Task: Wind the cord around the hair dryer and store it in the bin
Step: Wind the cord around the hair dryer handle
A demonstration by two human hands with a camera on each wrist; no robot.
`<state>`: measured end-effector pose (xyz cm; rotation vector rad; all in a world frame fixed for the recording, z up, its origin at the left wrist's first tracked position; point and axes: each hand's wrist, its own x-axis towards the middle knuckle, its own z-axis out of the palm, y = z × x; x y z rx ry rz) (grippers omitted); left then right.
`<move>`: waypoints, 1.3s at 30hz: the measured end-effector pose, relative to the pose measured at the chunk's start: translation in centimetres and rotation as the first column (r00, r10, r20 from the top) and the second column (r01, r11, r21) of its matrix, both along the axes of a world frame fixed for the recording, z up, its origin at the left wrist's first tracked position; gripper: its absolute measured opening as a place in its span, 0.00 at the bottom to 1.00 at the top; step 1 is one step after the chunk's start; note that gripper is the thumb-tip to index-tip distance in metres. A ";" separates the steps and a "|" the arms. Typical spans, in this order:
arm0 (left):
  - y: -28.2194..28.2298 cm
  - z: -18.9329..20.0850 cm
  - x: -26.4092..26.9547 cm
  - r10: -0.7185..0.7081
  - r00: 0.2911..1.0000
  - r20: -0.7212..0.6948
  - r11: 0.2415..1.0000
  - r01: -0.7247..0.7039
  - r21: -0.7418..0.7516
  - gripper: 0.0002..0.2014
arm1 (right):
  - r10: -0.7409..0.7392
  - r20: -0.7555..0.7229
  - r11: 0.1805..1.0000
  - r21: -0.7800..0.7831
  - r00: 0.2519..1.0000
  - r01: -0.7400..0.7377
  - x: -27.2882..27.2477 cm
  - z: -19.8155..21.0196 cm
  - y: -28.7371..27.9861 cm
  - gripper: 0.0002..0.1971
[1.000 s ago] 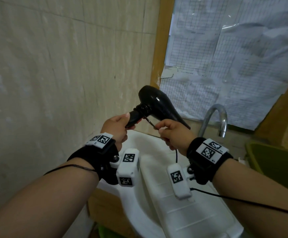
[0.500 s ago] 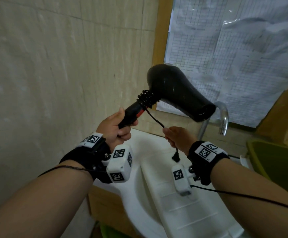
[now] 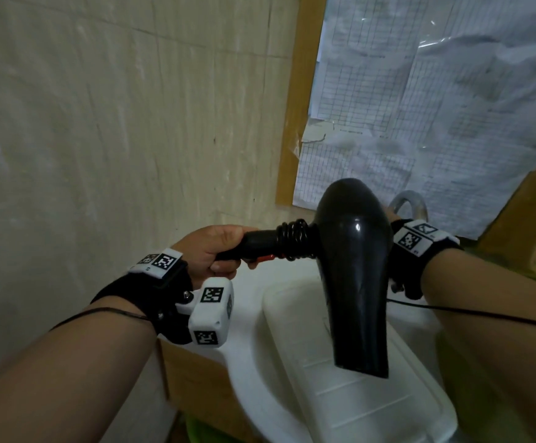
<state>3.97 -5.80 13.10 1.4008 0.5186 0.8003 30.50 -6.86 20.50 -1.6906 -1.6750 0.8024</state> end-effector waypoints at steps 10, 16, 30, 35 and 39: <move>0.3 4.0 -0.5 -0.066 0.869 -0.491 0.982 0.143 0.123 0.21 | 0.103 0.495 0.993 0.006 0.863 -0.122 1.3 2.1 1.0 0.02; -0.1 4.8 1.6 0.340 0.506 -0.793 0.885 0.114 0.452 0.12 | 0.101 0.494 0.986 0.065 0.864 -0.153 1.3 3.0 0.8 0.05; 0.7 1.2 4.4 0.641 0.613 -0.462 0.757 -0.603 0.252 0.14 | 0.004 -0.084 0.989 0.148 0.996 0.008 -3.6 -1.0 -1.5 0.08; 0.5 0.4 5.1 0.677 0.696 -0.240 0.683 -0.715 -0.149 0.17 | 0.102 -0.217 0.992 0.089 0.971 -0.085 -5.5 -4.0 -2.7 0.10; -0.1 0.6 5.1 0.690 0.713 -0.123 0.667 -0.693 -0.274 0.13 | 0.046 -0.325 0.999 0.042 0.945 -0.035 -5.0 -5.8 -2.7 0.11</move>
